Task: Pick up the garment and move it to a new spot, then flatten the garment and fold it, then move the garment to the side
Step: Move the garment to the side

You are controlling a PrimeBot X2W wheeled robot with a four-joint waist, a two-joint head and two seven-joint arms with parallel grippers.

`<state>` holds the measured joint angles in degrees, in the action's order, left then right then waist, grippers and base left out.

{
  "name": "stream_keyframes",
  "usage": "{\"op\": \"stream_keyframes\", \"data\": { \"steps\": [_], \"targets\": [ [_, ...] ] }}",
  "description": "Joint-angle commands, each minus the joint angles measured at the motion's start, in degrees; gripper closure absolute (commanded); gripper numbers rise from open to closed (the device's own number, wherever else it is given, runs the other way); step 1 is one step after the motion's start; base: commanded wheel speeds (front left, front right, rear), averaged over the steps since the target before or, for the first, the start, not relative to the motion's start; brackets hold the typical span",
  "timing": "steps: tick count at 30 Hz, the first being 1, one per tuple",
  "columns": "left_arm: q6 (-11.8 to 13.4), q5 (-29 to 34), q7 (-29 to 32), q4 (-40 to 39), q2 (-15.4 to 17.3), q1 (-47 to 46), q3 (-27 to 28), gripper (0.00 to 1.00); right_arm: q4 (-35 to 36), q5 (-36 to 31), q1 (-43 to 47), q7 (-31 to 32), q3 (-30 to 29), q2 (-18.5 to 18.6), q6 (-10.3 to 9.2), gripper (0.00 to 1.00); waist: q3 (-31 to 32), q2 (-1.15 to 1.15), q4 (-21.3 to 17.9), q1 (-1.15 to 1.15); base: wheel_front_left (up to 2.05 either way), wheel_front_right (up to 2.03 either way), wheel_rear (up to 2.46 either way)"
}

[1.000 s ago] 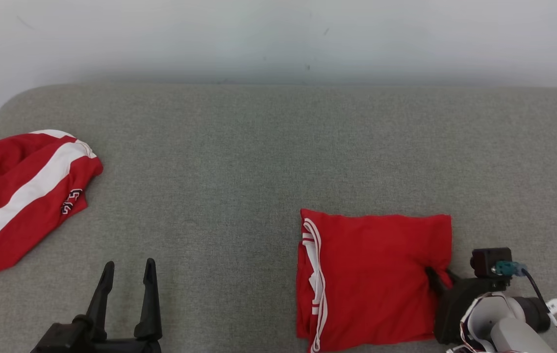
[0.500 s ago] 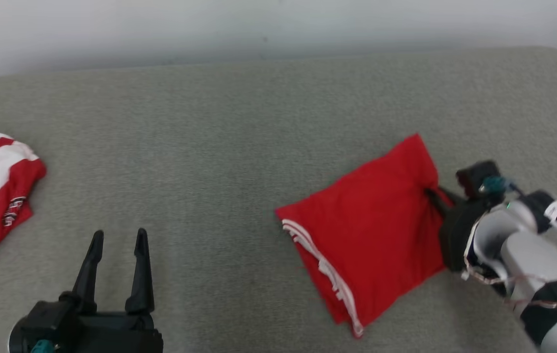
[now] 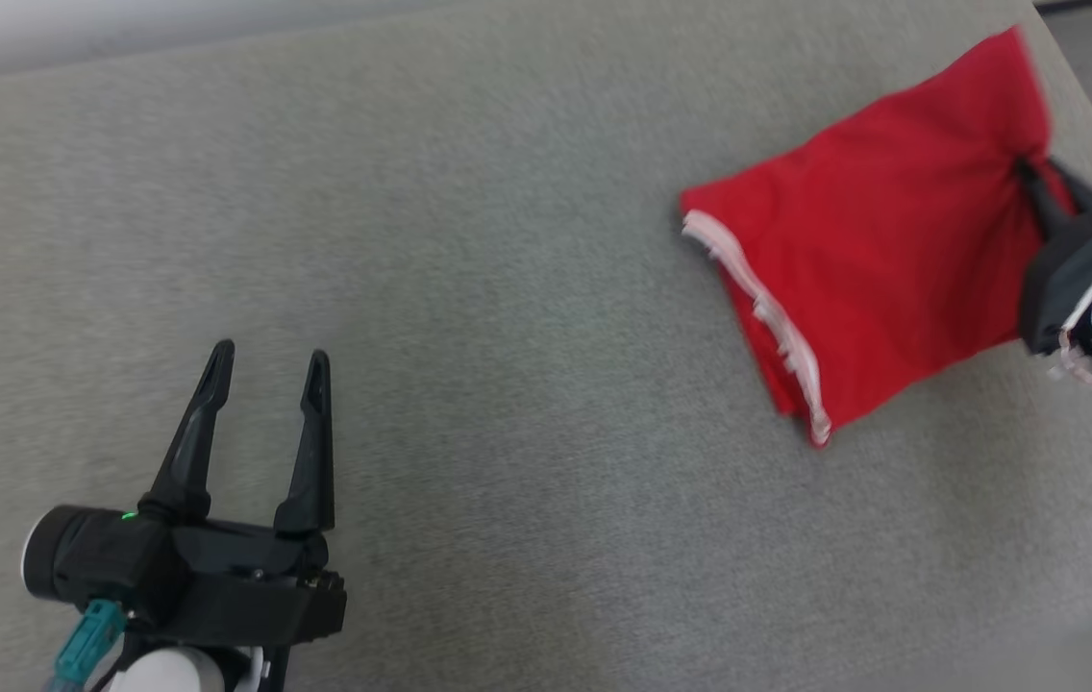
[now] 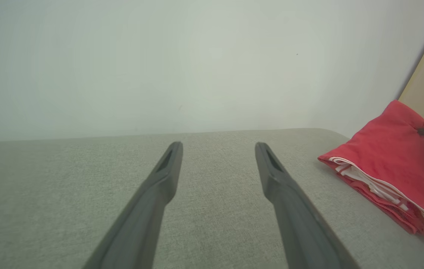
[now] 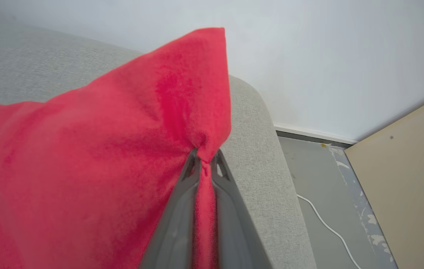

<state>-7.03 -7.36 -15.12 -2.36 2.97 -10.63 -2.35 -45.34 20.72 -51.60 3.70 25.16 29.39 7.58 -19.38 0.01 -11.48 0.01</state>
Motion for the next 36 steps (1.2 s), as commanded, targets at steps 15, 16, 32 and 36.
{"op": "stream_keyframes", "data": {
  "steps": [15, 16, 32, 36],
  "targets": [
    [-0.4, -0.1, 0.0, -1.1, 2.4, -3.3, -1.5, 0.0, -0.7, -13.9, -2.3, -11.2, -8.9, 0.8, -0.17, 1.0, -7.8, -0.01, -6.4, -0.01, 0.0, 0.0, 0.0],
    [-0.4, -0.2, 0.0, -1.0, 2.5, -3.3, -1.6, 0.0, -0.7, -15.2, -2.1, -11.2, -9.9, 1.0, -0.17, 1.0, -7.9, -0.01, -6.3, -0.01, 0.0, 0.0, 0.0],
    [-0.4, -0.9, 0.0, 0.3, 1.8, -2.0, -1.7, 0.0, 4.5, -25.3, 4.5, -9.7, -19.6, -3.0, -0.17, 0.0, -4.8, -0.01, -3.5, -0.01, 0.0, 0.0, 0.0],
    [-0.4, -1.1, 0.0, 1.0, 1.3, -1.0, -1.2, 0.0, 5.3, -25.4, 7.0, -9.7, -20.4, -3.8, -0.17, 0.0, -2.1, -0.01, -2.1, -0.01, 0.0, 0.0, 0.0]
  ]
}}
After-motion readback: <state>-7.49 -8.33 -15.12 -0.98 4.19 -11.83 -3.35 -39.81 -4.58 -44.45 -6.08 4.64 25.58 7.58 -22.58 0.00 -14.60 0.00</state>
